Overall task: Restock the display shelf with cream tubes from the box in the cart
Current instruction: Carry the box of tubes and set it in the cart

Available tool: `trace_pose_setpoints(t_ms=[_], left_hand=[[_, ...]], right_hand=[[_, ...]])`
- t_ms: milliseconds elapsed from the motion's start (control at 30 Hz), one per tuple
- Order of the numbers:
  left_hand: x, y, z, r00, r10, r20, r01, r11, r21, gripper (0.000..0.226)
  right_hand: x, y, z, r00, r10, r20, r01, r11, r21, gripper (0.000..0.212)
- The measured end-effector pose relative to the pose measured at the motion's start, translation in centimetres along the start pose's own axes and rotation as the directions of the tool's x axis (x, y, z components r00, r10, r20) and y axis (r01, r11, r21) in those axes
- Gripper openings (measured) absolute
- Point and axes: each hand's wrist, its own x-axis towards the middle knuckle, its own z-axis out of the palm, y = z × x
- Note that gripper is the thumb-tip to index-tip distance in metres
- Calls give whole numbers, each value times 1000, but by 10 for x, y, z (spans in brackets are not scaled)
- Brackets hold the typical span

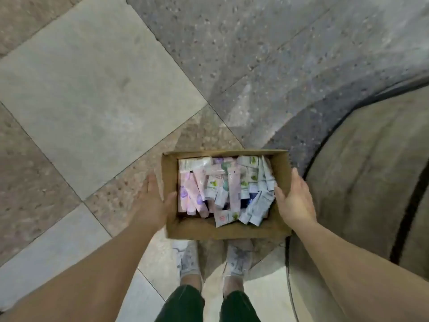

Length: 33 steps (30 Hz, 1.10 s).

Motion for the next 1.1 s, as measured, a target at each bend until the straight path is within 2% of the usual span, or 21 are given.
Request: trace_pose_setpoints(t_ms=[67,133,233,367,533,767,933,1100], left_hand=[[19,-9,28,999,-52,8,52,999,8,83],[35,-17,53,992,-120,31,121,991,-47,86],[58,-29,80,969,-242,56,247,960,-128,84],[82,-45,95,943,-331,39,333,935,-124,57],[77,-39,83,933,-359,36,360,918,-168,43],[12,-2,-22,955,-296,33,298,948,-112,38],[-56,47,-152,978,-176,-115,172,984,-45,40],[-139,104,-295,952,-66,-300,42,995,-86,39]], right_hand=[[22,19,20,995,92,-39,-92,996,-20,76],[38,36,37,974,228,-1,-228,973,20,78],[56,55,64,933,356,55,-360,925,122,66],[71,70,82,927,376,-15,-366,911,191,32],[63,68,70,945,326,-37,-305,915,265,26],[1,16,-23,971,236,-42,-219,945,245,24],[-58,-52,-132,985,129,-113,-97,963,252,27],[-126,-131,-263,964,27,-265,40,969,244,25]])
